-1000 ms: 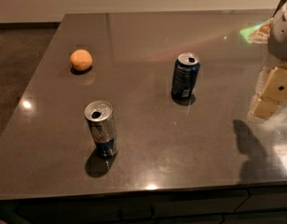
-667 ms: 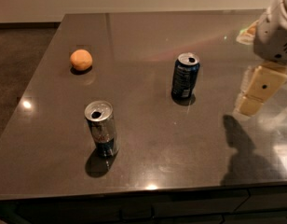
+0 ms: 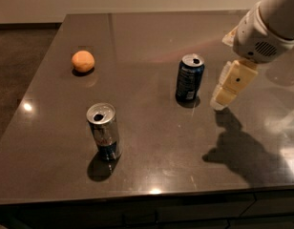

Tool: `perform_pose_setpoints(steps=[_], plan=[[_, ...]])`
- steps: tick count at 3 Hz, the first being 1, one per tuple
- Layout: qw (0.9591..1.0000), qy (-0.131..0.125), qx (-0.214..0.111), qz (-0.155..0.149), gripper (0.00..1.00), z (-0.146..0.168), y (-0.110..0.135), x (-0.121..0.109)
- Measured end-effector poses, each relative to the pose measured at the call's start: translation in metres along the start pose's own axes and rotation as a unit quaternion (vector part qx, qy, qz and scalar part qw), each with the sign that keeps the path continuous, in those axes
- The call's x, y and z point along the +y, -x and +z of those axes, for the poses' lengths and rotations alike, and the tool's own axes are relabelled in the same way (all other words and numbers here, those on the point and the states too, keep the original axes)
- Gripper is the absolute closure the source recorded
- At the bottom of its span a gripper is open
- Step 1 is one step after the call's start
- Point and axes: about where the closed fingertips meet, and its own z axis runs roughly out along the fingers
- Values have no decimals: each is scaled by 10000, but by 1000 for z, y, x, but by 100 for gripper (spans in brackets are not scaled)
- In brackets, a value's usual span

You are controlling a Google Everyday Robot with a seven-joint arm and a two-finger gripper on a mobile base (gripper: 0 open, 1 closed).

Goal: Move pepsi can near orange

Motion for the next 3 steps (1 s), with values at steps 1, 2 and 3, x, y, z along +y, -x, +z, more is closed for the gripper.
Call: perform_pose_setpoints(steps=[1,2,3], plan=[[9992,-16,-341,220,0,31,11,-28],[9974,-18,-543,468,0,53,13,-49],[9952,96,-736,646,1,67,20,-54]])
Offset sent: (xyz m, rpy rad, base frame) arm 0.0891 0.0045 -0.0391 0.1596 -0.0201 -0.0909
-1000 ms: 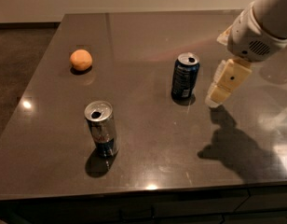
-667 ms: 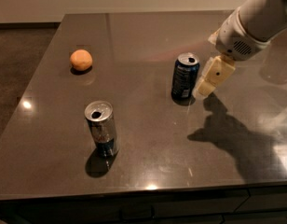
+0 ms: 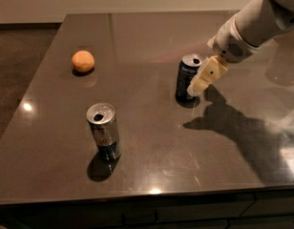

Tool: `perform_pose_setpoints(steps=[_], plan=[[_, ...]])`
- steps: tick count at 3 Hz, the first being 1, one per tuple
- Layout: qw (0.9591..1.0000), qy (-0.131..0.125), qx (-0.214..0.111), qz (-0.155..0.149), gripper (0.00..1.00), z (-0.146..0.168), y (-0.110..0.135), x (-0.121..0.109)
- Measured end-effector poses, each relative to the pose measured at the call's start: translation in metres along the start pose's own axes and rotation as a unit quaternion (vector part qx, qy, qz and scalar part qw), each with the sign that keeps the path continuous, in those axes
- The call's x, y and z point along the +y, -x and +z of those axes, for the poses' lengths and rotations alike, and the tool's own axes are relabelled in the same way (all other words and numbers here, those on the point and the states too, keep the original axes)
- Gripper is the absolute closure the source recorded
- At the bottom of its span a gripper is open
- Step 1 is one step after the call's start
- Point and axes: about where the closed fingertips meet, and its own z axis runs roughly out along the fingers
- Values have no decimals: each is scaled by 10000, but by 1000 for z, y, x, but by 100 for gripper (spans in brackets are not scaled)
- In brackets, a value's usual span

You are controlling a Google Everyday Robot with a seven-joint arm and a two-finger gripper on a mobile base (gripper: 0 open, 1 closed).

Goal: Move pepsi can near orange

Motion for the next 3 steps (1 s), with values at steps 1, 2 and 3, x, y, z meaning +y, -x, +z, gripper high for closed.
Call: perform_pose_setpoints(steps=[1,2,3], plan=[[9997,134,-131,139,24,9,6,2],[9991,281,-253,177,47,16,16,6],[9984,416,-354,130,70,23,35,8]])
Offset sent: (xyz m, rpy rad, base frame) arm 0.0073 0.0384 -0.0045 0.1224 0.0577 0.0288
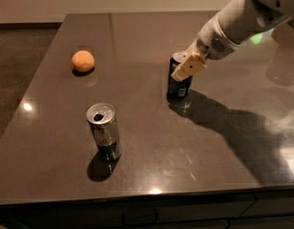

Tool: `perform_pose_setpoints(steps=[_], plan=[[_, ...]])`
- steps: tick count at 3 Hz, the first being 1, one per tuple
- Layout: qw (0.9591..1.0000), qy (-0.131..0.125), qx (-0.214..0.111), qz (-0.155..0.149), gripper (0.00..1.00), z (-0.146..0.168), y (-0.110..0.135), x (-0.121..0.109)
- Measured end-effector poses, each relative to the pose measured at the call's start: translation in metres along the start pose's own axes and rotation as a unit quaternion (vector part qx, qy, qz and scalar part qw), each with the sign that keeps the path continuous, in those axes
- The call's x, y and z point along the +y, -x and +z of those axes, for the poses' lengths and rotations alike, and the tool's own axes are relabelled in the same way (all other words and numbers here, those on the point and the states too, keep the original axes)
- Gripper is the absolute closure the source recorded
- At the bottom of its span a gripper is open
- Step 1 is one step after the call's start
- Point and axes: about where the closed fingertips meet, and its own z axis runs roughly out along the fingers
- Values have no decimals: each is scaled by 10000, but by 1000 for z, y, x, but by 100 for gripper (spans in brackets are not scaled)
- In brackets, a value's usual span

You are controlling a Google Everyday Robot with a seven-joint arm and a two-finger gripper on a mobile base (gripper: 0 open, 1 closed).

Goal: Move pepsi can near orange

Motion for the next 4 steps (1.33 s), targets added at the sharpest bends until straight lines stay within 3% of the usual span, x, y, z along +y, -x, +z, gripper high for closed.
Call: perform_pose_setpoints(steps=[1,2,4], plan=[[9998,136,-112,-127,95,10,31,0],[9992,248,-194,-231,100,23,65,1],[9987,245,-168,-416,100,56,127,2]])
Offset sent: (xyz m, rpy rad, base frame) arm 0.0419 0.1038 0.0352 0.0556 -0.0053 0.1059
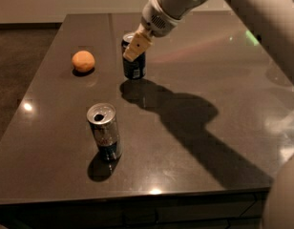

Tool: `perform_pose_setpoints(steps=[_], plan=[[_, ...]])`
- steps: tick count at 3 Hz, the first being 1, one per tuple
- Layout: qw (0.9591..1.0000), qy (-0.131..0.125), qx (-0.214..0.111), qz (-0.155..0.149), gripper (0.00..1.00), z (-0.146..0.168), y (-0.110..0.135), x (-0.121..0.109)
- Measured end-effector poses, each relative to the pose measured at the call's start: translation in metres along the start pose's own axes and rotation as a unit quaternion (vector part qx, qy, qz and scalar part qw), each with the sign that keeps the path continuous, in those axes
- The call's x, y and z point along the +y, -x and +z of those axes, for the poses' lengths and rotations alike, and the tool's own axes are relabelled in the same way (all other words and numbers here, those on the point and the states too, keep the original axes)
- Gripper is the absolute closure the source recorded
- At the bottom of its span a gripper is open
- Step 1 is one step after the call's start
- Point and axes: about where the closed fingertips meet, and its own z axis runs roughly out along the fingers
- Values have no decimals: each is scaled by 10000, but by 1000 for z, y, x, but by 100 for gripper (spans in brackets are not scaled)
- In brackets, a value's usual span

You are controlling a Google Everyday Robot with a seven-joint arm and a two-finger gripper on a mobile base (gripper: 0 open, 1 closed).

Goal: Move pepsi can near orange

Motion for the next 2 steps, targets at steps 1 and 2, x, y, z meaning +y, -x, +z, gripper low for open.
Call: perform_pose_setpoints(steps=[1,2], plan=[[9998,-98,137,131,100,18,19,-10],[9993,-91,197,289,100,35,32,-15]])
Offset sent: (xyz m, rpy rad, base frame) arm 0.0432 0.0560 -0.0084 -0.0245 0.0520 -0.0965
